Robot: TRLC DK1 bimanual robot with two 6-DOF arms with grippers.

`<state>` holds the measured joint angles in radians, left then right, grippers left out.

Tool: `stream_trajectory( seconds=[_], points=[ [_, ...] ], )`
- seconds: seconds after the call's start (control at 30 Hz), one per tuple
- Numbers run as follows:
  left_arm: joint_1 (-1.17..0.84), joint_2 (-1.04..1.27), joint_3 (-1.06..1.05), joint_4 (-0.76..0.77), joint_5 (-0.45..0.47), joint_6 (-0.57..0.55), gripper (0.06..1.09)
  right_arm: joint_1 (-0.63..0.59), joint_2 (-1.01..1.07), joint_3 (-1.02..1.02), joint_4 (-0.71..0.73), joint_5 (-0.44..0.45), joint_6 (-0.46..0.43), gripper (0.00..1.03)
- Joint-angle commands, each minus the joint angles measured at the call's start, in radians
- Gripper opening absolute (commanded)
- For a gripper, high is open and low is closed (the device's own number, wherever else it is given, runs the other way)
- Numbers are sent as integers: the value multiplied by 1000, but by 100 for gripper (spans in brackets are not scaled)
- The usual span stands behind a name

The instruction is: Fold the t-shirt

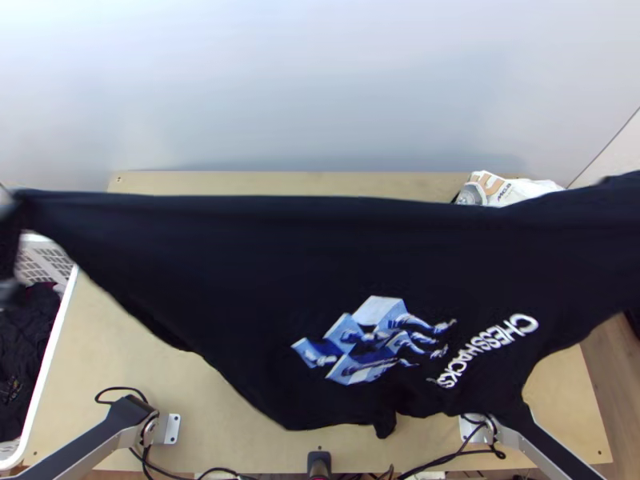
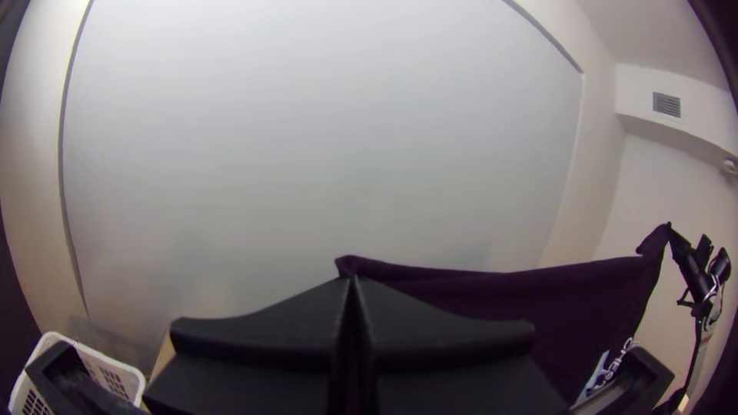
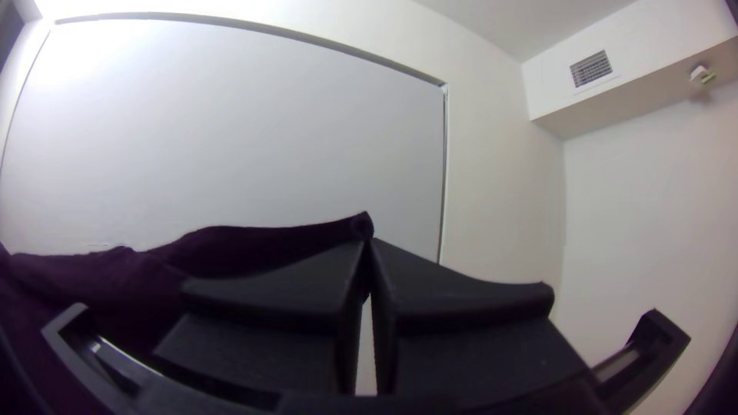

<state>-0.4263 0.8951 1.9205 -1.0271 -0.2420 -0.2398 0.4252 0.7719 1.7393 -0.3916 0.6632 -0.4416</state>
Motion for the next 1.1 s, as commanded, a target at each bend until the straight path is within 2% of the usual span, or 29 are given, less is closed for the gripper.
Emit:
stream_trajectory(
  seconds=[0.0, 0.23, 0.33, 0.43, 0.6, 0.8, 0.93, 1.07],
  points=[
    [8, -28, -272, 136, 36, -26, 9, 32, -10, -285, 181, -4, 43, 3],
    [101, 30, -469, 361, 38, -18, 9, 63, 115, -488, 438, -4, 50, 3],
    [193, 76, -560, 510, 83, -9, 9, 52, 205, -538, 553, -5, 50, 3],
    [247, 154, -617, 642, 84, -10, 10, 12, 305, -551, 605, -19, 109, 3],
    [305, 284, -706, 855, 70, -9, 9, -49, 481, -534, 622, -27, 225, 3],
    [374, 433, -772, 1013, 60, -10, 10, -71, 692, -477, 608, -34, 320, 3],
    [419, 530, -769, 1085, 58, -12, 10, -75, 839, -402, 537, -50, 399, 3],
    [440, 636, -736, 1111, 55, -29, 10, -95, 1001, -277, 415, -112, 492, 3]
  ],
)
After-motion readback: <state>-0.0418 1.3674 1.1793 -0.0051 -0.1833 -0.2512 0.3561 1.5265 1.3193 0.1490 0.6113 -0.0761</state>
